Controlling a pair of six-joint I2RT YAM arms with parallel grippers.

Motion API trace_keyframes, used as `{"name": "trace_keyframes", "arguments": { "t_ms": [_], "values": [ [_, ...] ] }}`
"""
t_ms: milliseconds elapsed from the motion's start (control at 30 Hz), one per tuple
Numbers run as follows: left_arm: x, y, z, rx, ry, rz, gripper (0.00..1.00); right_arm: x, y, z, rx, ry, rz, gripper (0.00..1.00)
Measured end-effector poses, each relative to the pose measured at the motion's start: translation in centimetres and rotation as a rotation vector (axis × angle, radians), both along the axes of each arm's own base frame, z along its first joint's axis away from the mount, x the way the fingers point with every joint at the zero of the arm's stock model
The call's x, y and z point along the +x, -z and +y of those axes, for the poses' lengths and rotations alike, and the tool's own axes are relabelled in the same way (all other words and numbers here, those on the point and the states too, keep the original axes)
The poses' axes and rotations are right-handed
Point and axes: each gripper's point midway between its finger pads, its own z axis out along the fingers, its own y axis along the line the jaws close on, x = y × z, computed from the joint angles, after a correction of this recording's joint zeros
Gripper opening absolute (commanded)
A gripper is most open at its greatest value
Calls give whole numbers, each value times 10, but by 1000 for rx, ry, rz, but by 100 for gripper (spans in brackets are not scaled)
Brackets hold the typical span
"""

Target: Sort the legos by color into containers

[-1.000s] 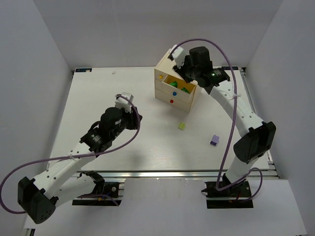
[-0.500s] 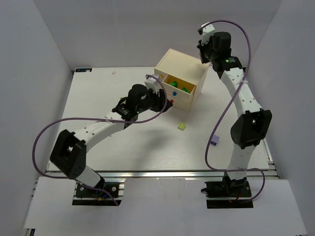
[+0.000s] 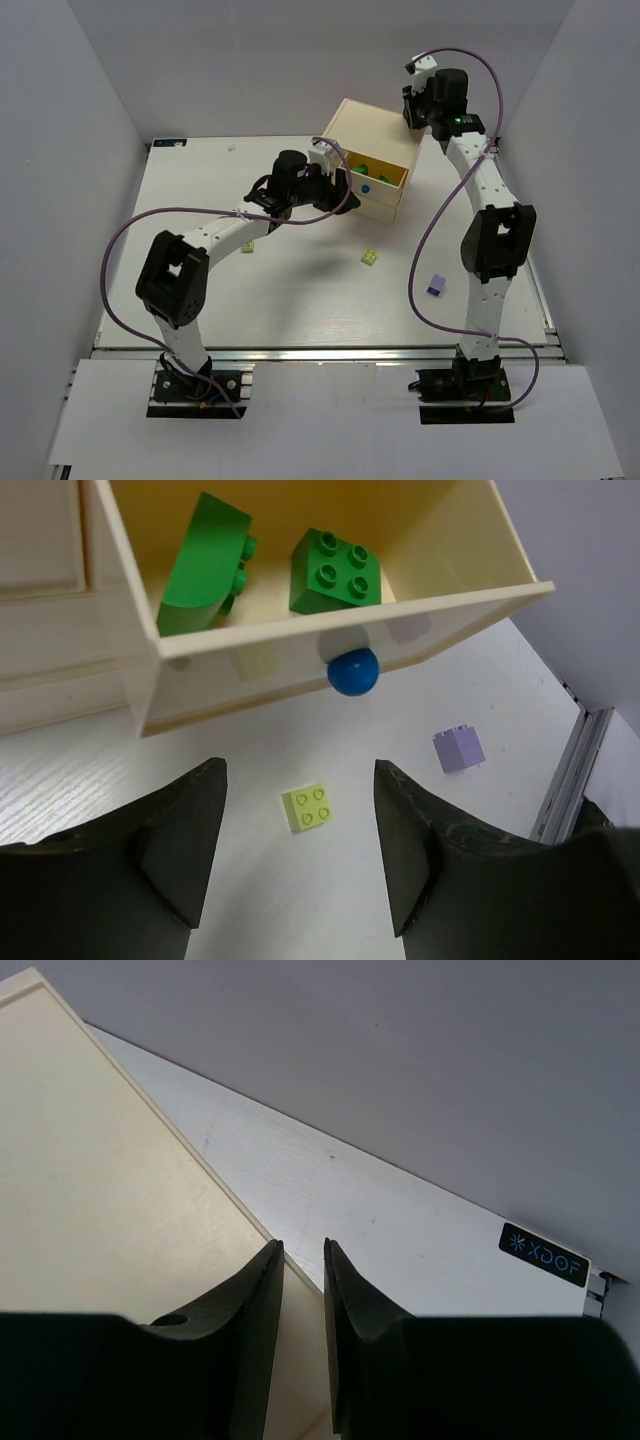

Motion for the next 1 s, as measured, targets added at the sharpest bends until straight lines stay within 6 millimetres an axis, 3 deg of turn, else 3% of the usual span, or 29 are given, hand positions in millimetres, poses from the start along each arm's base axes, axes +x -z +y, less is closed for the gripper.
{"name": "trace_keyframes", "arguments": {
  "t_ms": [167, 400, 567, 833, 1000],
  "values": [
    [4, 3, 0, -2, 37, 2, 70, -3, 2, 0, 56, -42, -17, 25],
    [-1, -3, -4, -26, 90, -10, 71, -7, -16, 2, 146, -71, -35, 51],
    [2, -8, -10, -39, 116, -28, 72, -3, -26, 2, 184, -79, -51, 62],
    [7, 2, -18, -34, 153, -17, 73, 10, 4, -6, 222, -87, 10, 60],
    [8, -2, -22, -44, 172, -24, 73, 12, 5, -8, 277, -125, 28, 54]
  ]
}}
